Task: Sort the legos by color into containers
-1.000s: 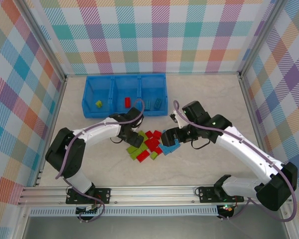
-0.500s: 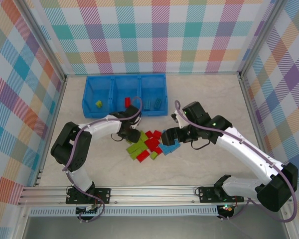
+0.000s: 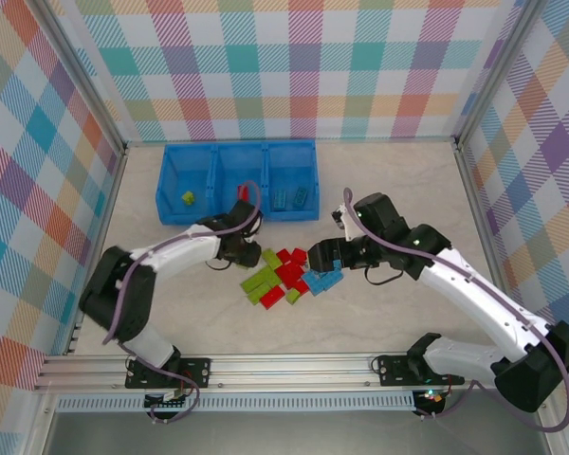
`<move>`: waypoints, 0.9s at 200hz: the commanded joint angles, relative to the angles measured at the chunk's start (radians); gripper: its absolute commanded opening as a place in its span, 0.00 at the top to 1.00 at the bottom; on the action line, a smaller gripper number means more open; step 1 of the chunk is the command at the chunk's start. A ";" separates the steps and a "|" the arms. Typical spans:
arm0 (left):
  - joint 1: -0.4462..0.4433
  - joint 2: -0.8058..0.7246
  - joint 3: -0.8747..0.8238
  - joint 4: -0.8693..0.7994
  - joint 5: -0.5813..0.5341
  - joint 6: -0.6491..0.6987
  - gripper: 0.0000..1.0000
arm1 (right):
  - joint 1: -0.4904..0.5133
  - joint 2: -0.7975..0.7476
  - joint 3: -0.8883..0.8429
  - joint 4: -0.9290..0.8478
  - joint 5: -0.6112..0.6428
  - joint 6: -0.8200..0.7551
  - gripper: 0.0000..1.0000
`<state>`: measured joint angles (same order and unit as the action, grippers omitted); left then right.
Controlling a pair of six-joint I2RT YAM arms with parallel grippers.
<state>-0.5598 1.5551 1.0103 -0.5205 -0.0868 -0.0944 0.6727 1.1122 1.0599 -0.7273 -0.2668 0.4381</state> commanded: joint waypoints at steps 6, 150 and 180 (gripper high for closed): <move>0.066 -0.177 0.025 0.023 -0.140 -0.026 0.64 | -0.004 -0.041 -0.023 0.055 0.042 0.034 0.07; 0.550 0.398 0.595 0.043 -0.073 -0.097 0.61 | -0.005 -0.112 -0.060 0.052 0.089 0.103 0.07; 0.551 0.398 0.604 0.040 -0.038 -0.091 0.43 | -0.004 -0.134 -0.078 0.052 0.095 0.117 0.06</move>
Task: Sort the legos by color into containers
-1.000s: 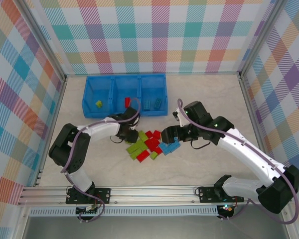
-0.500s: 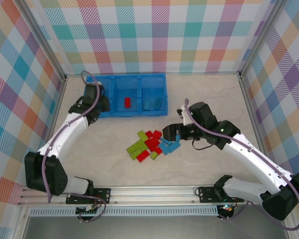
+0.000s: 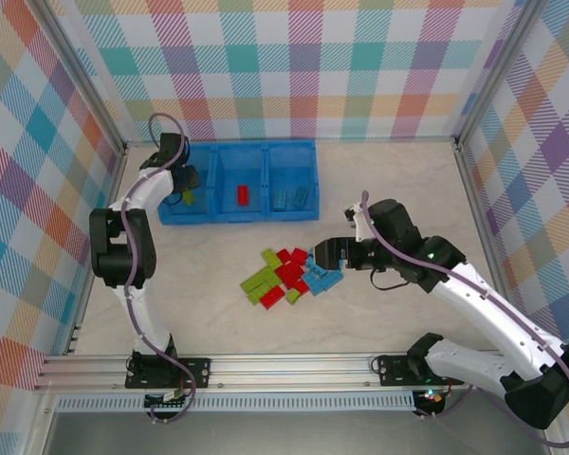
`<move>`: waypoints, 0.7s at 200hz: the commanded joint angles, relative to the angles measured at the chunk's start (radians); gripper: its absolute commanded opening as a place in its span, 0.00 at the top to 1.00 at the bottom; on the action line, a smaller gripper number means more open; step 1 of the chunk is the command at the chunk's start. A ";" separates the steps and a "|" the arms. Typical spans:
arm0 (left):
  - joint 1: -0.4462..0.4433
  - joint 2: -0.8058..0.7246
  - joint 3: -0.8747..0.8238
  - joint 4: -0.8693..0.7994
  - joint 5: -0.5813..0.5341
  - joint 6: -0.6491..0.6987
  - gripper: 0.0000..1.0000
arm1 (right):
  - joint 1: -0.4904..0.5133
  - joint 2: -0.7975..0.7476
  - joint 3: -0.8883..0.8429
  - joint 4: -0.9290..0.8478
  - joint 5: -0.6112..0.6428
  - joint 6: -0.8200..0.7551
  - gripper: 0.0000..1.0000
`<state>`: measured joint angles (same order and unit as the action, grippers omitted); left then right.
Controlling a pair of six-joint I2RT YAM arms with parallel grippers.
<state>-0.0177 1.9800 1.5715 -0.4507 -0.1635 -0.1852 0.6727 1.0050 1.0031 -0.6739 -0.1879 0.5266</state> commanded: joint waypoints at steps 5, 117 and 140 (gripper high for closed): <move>0.008 -0.037 0.038 -0.028 0.039 -0.003 0.42 | -0.004 -0.028 -0.023 -0.001 0.019 0.030 0.06; -0.279 -0.910 -0.362 0.049 0.351 0.111 0.30 | -0.004 0.303 0.077 0.022 0.135 -0.205 0.09; -0.382 -1.012 -0.390 -0.076 0.396 0.323 0.23 | -0.002 0.439 0.153 0.003 0.117 -0.353 0.20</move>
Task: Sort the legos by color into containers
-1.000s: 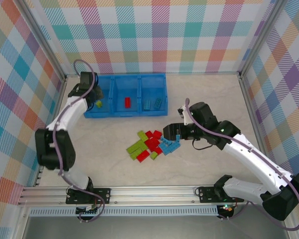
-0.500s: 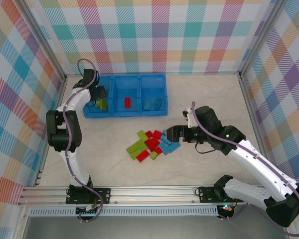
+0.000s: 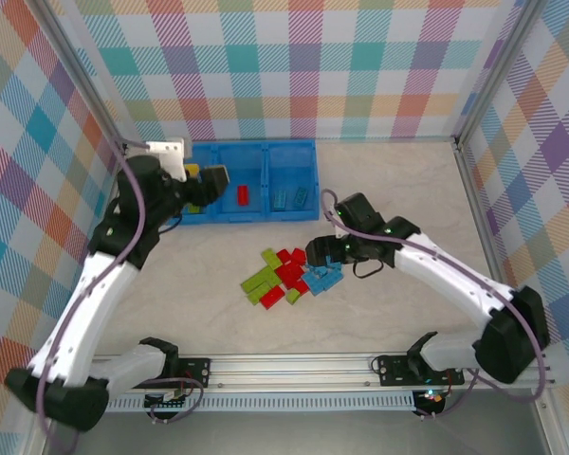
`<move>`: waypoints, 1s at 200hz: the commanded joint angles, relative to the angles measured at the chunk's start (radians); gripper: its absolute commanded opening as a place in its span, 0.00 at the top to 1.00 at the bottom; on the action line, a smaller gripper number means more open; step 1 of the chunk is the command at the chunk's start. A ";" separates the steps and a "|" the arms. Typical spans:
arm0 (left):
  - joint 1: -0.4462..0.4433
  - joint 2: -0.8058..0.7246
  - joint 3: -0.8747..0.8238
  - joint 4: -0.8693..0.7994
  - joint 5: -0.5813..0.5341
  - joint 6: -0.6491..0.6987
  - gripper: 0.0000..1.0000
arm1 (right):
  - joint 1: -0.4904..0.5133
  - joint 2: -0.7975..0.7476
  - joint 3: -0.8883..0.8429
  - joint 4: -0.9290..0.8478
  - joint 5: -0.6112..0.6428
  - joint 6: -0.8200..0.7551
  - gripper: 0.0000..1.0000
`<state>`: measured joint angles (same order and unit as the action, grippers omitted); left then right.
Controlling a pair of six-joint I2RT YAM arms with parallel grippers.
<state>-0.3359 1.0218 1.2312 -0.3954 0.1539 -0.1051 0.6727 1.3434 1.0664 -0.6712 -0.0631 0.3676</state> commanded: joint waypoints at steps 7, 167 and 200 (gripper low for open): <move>-0.088 -0.070 -0.053 -0.191 0.096 0.330 0.21 | 0.000 0.137 0.112 -0.008 -0.011 -0.236 0.23; -0.144 -0.292 -0.503 -0.232 0.331 0.930 0.00 | 0.041 0.615 0.363 -0.034 -0.044 -0.618 0.55; -0.144 -0.290 -0.508 -0.230 0.338 0.935 0.00 | 0.040 0.632 0.363 -0.037 -0.018 -0.614 0.54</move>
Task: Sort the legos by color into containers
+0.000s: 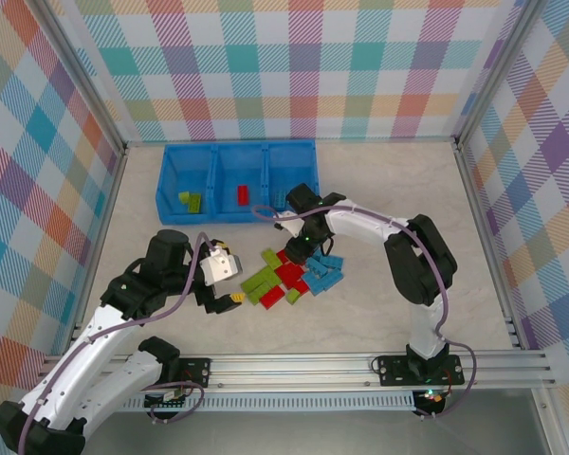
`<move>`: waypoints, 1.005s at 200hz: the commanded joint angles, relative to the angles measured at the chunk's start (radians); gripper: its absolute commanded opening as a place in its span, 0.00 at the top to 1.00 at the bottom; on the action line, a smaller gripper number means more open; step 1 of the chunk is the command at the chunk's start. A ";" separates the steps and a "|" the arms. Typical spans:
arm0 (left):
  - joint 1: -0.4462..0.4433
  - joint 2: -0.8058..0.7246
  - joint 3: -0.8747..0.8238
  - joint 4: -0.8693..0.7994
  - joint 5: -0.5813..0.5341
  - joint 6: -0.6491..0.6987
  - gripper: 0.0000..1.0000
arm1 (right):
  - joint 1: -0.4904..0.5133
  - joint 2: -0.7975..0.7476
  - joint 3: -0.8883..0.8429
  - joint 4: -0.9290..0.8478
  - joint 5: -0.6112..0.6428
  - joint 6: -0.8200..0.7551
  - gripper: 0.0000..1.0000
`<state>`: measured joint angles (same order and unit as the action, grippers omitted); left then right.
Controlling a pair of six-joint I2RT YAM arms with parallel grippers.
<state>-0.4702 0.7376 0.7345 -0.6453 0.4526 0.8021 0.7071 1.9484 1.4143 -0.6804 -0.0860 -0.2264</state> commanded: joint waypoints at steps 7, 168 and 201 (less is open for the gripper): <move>-0.010 -0.006 -0.011 0.019 0.043 0.029 0.00 | 0.005 0.029 0.016 -0.029 0.006 -0.021 0.54; -0.010 -0.023 -0.023 0.029 0.058 0.054 0.00 | 0.006 0.015 0.059 -0.014 -0.004 0.035 0.61; -0.010 -0.065 -0.044 0.067 0.076 0.053 0.00 | 0.005 -0.096 0.066 0.051 -0.024 0.080 0.63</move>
<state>-0.4702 0.7071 0.7120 -0.6266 0.4870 0.8356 0.7074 1.9739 1.4498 -0.6853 -0.0719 -0.1909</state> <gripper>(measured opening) 0.998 0.380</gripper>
